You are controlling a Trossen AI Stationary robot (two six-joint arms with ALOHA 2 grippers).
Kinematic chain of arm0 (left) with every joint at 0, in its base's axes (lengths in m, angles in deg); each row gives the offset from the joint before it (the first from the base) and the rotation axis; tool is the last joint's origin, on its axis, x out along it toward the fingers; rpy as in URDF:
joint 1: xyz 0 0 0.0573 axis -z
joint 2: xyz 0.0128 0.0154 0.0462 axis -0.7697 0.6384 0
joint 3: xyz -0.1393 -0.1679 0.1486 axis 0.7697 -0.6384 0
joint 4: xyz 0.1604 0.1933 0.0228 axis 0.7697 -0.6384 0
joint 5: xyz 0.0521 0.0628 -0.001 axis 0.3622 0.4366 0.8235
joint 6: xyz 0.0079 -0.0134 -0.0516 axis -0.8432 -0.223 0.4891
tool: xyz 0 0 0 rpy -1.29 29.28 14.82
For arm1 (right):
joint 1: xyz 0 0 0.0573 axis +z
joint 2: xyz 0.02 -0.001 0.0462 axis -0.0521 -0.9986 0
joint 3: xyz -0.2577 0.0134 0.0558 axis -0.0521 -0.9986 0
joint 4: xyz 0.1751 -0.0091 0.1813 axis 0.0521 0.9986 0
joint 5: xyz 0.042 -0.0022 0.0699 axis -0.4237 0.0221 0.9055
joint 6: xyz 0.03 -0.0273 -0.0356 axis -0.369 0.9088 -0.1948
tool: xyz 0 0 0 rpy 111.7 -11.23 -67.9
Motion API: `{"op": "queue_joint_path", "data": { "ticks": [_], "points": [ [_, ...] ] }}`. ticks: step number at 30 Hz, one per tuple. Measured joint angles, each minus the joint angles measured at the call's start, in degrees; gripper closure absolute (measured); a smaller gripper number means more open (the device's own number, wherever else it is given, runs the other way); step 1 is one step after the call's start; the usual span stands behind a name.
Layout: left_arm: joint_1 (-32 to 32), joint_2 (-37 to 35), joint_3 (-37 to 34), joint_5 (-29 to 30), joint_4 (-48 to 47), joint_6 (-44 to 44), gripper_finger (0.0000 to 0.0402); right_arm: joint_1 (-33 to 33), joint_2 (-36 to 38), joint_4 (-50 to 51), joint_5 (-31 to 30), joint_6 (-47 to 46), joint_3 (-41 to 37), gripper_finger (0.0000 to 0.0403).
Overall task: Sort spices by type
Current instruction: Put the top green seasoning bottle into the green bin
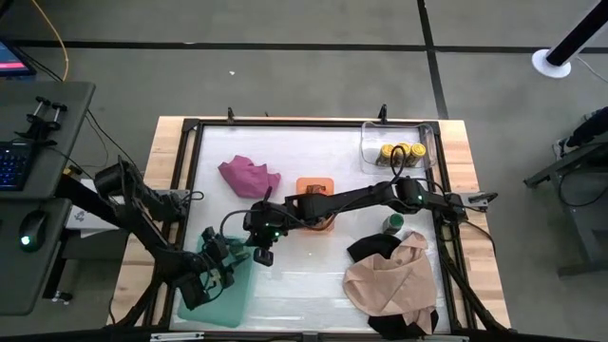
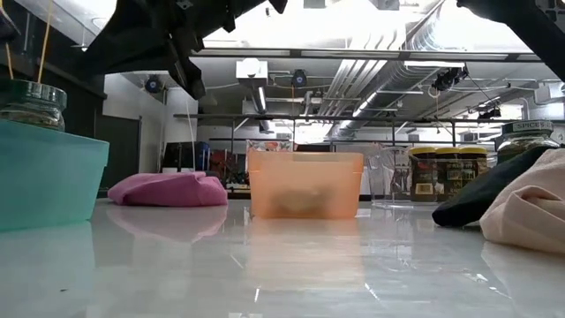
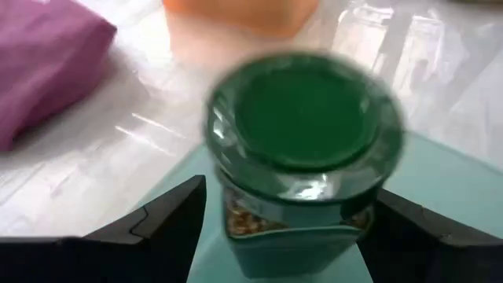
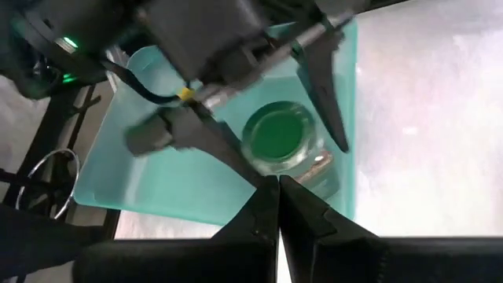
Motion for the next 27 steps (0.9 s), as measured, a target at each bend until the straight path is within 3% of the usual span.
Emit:
{"op": "queue_joint_path", "data": {
  "ticks": [5, 12, 16, 20, 24, 25, 27],
  "points": [
    [1.37, -6.89, 0.0, -1.06, -4.55, -4.25, 0.012, -1.24, 0.09, 0.1, 2.72, 0.48, 0.0, 0.0403],
    [2.23, -14.79, 0.0, -12.57, -5.21, -12.86, 0.0119, -2.24, 0.09, 0.77, 6.45, 2.45, 0.0, 0.0403],
    [2.89, -16.54, 0.0, -15.86, -5.15, -9.7, 0.0127, -2.65, 0.52, 3.28, 7.13, 3.96, 0.0, 0.0403],
    [2.84, -14.81, 0.0, -15.97, -3.56, -1.17, 0.0202, -3.17, 2.9, 8.16, 6.81, 7.29, -0.02, 0.0403],
    [2.62, -11.53, 0.0, -14.08, -1.55, 3.38, 0.0354, -3.95, 6.31, 12.82, 4.94, 10.27, 0.0, 0.0403],
    [2.48, -10.75, 0.0, -13.24, -1.1, 4.61, 0.0377, -4.22, 6.69, 13.76, 4.1, 10.87, 0.0, 0.0403],
    [1.72, -9.71, 0.0, -13.01, -1.51, 7.02, 0.0385, -4.74, 7.57, 15.37, 3.22, 11.52, 0.0, 0.0403]
  ]
}}
